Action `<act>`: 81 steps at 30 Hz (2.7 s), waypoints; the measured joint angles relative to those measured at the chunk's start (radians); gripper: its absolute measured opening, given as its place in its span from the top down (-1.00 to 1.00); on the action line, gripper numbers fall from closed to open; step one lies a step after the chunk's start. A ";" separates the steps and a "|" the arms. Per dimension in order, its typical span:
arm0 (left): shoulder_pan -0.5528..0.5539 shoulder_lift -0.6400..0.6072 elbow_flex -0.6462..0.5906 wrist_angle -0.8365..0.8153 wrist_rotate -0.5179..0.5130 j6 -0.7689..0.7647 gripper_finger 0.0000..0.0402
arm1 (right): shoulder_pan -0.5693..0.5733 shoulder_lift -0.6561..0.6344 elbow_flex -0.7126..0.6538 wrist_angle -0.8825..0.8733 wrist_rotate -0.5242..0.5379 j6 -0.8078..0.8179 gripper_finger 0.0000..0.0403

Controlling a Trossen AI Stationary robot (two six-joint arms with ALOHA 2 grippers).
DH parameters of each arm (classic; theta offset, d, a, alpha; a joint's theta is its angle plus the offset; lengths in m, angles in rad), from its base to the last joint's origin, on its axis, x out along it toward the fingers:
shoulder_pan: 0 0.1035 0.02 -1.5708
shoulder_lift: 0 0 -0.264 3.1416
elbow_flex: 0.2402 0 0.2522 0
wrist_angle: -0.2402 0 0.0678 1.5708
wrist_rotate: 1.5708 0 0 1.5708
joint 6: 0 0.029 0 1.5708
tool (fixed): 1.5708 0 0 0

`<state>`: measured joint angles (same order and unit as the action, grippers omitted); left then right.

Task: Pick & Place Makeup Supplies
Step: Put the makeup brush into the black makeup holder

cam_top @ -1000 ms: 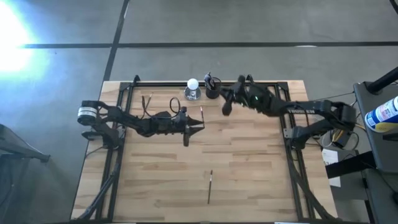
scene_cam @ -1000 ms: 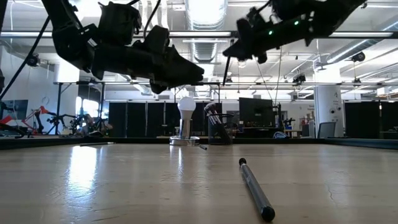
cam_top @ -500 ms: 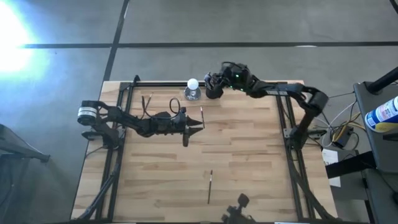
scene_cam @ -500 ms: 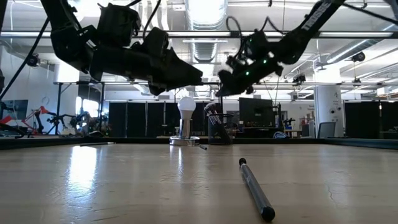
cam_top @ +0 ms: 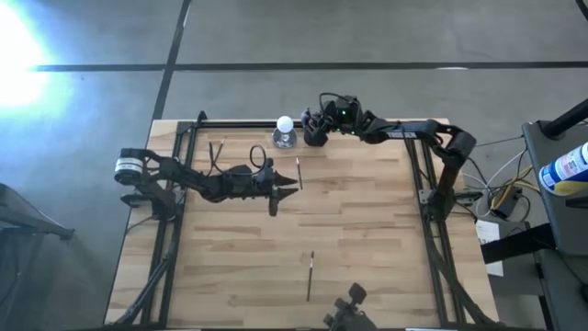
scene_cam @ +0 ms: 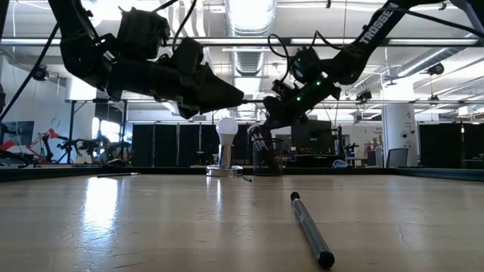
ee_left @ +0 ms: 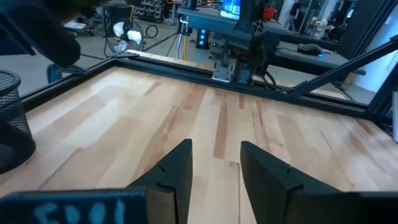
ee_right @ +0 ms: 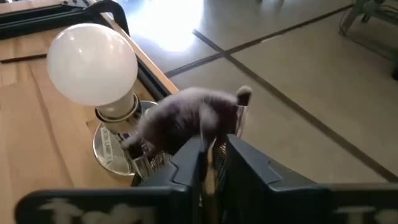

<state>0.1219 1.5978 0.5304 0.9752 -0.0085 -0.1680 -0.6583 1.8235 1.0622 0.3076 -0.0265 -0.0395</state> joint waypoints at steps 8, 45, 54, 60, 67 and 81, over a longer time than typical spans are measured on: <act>0.001 0.000 -0.001 0.000 -0.020 -0.002 0.36 | -0.001 -0.005 0.000 -0.022 0.002 0.014 0.43; 0.003 0.000 -0.128 0.081 -0.055 -0.026 0.90 | 0.706 -0.456 -0.374 -0.335 0.047 0.197 0.89; 0.003 0.000 -0.128 0.079 -0.055 -0.031 0.90 | 0.774 -0.261 -0.265 -0.335 -0.228 0.010 0.51; 0.003 0.000 -0.128 0.070 -0.055 -0.031 0.90 | 0.789 -0.103 -0.136 -0.402 -0.294 -0.149 0.35; 0.003 0.000 -0.128 0.069 -0.057 -0.039 0.90 | 0.800 0.041 0.017 -0.545 -0.296 -0.281 0.39; 0.003 0.000 -0.127 0.060 -0.064 -0.024 0.90 | 0.857 0.142 0.094 -0.596 -0.307 -0.409 0.51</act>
<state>0.1249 1.5974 0.4030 1.0353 -0.0727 -0.1921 0.1991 1.9660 1.1564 -0.2886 -0.3336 -0.4488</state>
